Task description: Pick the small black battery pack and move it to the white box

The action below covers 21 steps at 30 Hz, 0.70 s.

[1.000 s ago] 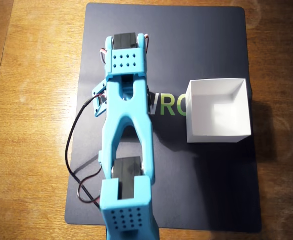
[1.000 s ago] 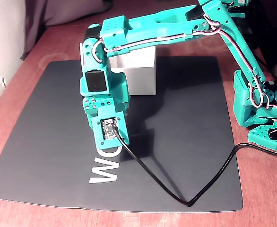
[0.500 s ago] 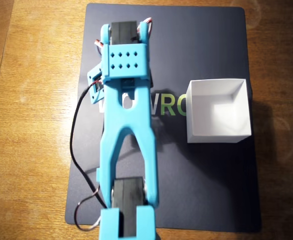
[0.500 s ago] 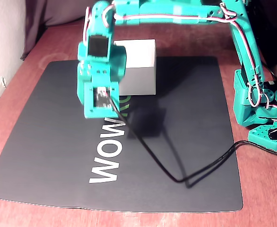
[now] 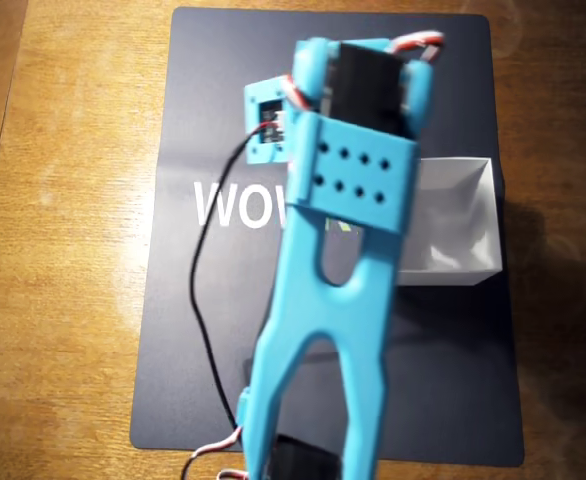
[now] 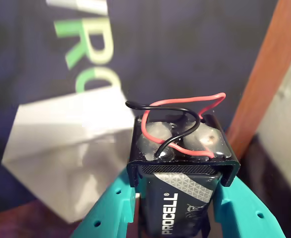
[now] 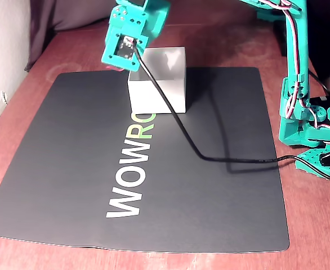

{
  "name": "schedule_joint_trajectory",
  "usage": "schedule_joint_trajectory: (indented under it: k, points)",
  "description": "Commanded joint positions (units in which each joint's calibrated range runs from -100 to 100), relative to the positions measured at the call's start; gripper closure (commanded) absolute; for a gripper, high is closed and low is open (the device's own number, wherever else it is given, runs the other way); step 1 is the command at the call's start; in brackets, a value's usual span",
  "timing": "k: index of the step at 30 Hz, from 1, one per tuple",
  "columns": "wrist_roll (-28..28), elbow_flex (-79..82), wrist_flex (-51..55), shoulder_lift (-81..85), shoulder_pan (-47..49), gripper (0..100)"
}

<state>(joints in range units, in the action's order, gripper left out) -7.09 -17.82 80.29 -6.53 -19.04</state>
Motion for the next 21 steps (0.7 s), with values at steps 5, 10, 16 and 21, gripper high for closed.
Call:
schedule_joint_trajectory:
  k: [5, 10, 16, 21]
  points:
    - [-3.4, -1.3, -3.2, 3.9, -17.3, 93]
    - [-5.0, -0.5, -4.0, 3.0, -21.5, 93]
    - [-5.0, 2.1, -3.8, 1.3, -22.1, 93]
    - [-5.0, 4.3, -3.9, -1.3, -21.7, 93]
